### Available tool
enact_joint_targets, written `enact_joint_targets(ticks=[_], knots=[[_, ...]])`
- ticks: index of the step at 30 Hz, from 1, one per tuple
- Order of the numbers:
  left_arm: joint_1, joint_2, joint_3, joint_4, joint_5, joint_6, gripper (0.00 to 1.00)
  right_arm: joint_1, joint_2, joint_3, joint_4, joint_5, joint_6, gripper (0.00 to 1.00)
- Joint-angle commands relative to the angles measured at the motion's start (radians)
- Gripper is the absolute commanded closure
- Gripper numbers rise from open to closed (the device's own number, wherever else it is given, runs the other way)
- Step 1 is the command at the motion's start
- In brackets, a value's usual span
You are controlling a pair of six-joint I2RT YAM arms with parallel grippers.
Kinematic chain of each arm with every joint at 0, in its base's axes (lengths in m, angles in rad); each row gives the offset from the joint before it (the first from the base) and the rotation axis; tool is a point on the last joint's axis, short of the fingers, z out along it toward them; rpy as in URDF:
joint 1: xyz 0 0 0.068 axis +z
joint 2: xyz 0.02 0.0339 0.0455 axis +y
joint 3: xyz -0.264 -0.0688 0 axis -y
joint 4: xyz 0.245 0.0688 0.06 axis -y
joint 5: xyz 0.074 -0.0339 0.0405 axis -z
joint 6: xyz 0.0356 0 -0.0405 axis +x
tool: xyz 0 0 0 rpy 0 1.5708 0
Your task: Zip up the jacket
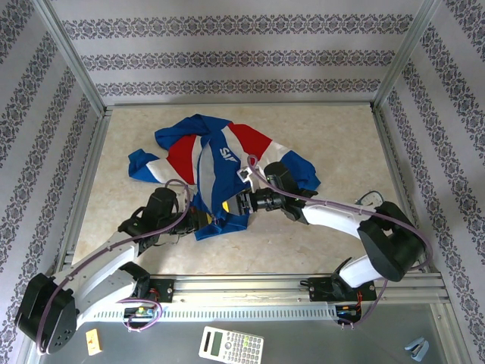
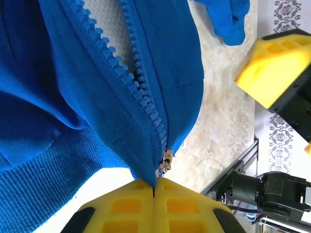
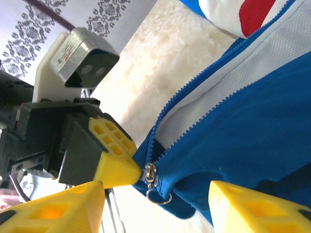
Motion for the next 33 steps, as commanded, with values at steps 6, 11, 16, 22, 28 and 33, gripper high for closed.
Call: enact_joint_targets(ticks=[6, 11, 16, 22, 28, 33], knots=[[-0.012, 0.067, 0.064, -0.046, 0.017, 0.040, 1.00, 0.000, -0.097, -0.022, -0.135, 0.110, -0.115, 0.41], [-0.013, 0.079, 0.077, -0.070, 0.007, 0.044, 1.00, 0.079, -0.157, -0.056, -0.220, 0.261, -0.173, 0.43], [-0.016, 0.086, 0.090, -0.103, -0.009, 0.052, 1.00, 0.149, -0.168, -0.091, -0.178, 0.303, -0.140, 0.57], [-0.034, 0.088, 0.113, -0.134, -0.039, 0.051, 1.00, 0.225, -0.102, -0.057, -0.150, 0.338, -0.144, 0.69], [-0.052, 0.089, 0.127, -0.136, -0.052, 0.044, 1.00, 0.263, -0.031, -0.018, -0.135, 0.355, -0.169, 0.62], [-0.066, 0.101, 0.132, -0.119, -0.058, 0.038, 1.00, 0.268, -0.007, 0.002, -0.131, 0.370, -0.193, 0.50]])
